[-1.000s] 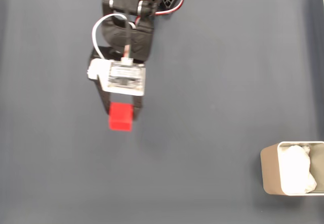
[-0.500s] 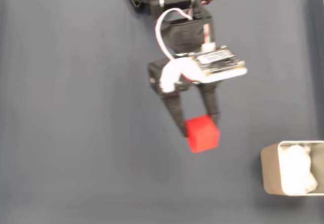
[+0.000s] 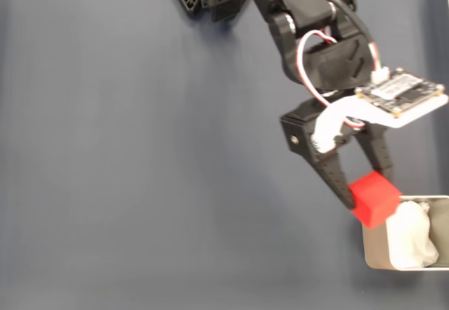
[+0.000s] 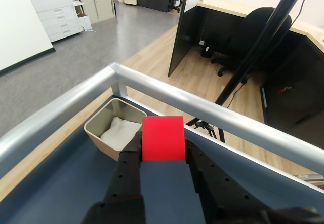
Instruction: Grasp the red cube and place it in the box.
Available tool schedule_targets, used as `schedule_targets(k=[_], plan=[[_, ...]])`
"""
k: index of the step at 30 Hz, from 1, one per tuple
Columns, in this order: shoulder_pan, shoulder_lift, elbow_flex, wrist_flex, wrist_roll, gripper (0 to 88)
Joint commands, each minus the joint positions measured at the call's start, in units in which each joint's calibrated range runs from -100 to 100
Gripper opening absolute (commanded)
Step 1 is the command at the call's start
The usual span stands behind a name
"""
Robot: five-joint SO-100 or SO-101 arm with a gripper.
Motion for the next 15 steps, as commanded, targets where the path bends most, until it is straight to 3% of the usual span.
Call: schedule_targets(k=[1, 15], plan=[[-1.4, 2.0, -6.7, 0.2, -0.3, 8.6], [-4.3, 15.2, -19.6, 0.2, -0.1, 8.4]])
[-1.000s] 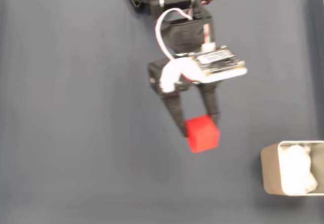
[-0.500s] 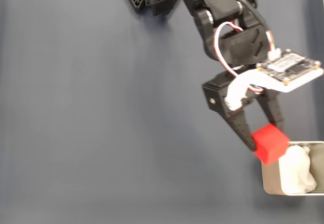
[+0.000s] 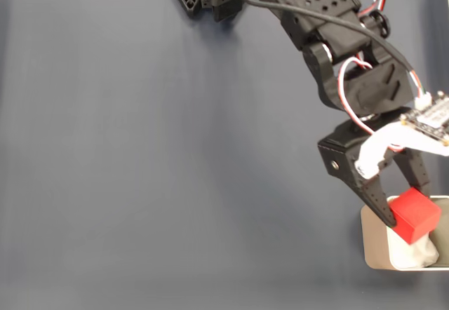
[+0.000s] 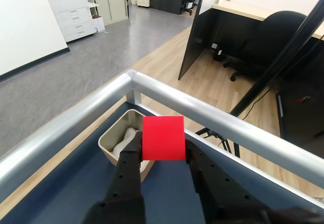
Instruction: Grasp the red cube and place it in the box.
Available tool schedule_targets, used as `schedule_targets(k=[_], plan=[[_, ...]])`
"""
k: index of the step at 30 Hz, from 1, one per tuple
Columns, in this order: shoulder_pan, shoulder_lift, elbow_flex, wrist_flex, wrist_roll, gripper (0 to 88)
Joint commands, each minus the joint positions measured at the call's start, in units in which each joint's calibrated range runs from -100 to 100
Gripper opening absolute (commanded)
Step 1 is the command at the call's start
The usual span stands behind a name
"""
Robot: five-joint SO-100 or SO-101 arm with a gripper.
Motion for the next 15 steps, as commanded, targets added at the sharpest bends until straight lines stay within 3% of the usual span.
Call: schedule_targets(k=[1, 15], plan=[[-0.9, 1.9, -6.0, 0.2, 0.2, 8.4], [-3.2, 12.2, -14.9, 0.2, -0.8, 8.5]])
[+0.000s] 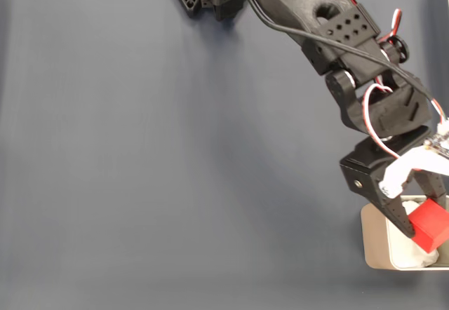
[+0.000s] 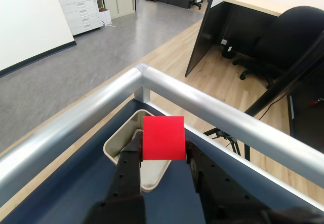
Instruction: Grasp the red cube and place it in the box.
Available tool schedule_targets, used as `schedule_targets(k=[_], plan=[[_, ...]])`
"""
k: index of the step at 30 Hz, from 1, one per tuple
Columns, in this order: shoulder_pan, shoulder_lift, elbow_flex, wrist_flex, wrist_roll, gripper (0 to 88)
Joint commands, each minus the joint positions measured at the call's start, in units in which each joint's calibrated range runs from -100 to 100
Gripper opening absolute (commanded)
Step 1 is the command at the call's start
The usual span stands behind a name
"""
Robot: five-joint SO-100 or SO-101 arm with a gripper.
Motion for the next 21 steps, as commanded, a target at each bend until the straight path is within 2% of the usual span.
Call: schedule_targets(k=[1, 21], plan=[[-1.0, 1.1, -5.2, 0.2, -0.7, 8.5], [-2.8, 9.3, -10.3, -0.1, -1.5, 8.5]])
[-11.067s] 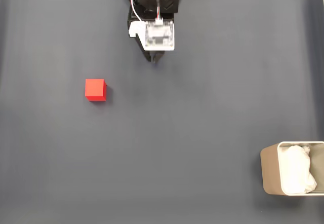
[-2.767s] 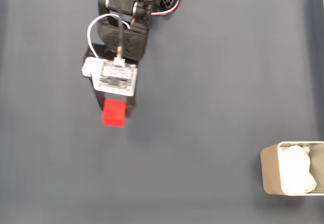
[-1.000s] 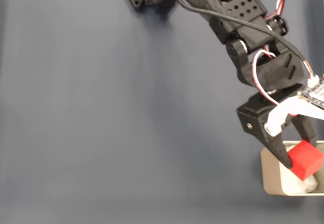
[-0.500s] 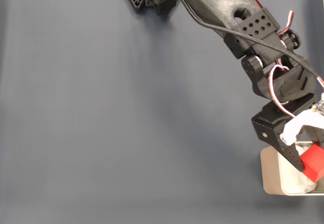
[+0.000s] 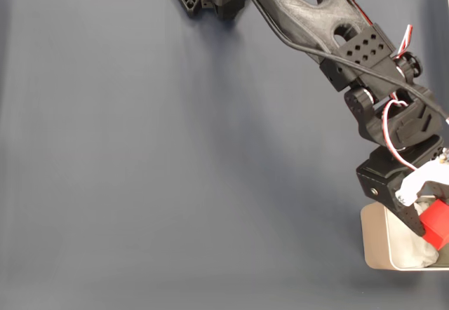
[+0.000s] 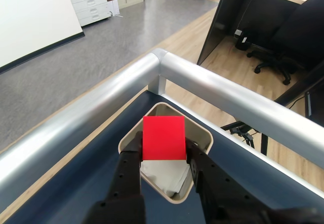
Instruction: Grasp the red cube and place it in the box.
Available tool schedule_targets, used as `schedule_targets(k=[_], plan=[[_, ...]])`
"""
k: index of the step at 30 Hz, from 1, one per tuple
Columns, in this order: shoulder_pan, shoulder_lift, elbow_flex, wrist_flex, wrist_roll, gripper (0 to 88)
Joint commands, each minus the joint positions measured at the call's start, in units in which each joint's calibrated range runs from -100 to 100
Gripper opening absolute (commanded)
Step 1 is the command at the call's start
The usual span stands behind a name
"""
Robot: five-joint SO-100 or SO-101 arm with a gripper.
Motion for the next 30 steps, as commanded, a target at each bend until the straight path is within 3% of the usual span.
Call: schedule_targets(k=[1, 30], plan=[[-0.3, 0.3, -4.3, -0.1, -0.7, 8.5], [1.6, 0.4, -5.3, 0.0, -1.2, 8.7]])
